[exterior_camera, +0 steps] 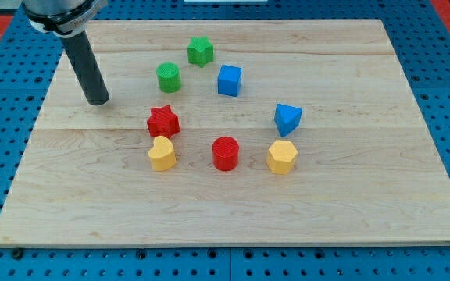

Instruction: Move the blue triangle vertically above the red circle

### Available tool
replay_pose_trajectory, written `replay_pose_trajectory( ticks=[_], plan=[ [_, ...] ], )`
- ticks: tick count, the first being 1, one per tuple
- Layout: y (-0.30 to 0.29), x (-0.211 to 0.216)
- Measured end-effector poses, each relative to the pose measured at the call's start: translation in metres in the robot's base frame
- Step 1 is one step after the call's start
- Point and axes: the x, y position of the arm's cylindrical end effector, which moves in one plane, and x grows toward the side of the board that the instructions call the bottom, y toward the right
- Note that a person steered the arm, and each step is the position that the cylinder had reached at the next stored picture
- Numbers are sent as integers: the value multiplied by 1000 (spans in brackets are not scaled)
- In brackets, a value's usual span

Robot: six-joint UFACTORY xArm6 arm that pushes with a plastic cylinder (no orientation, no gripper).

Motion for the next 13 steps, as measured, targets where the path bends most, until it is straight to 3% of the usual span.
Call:
replay_pose_trajectory(
  ticks=[6, 8, 9, 10, 12, 13],
  plan=[
    [5, 12],
    [7, 115],
    [59, 167],
    [127, 176],
    [276, 154],
    [345, 113]
  ],
)
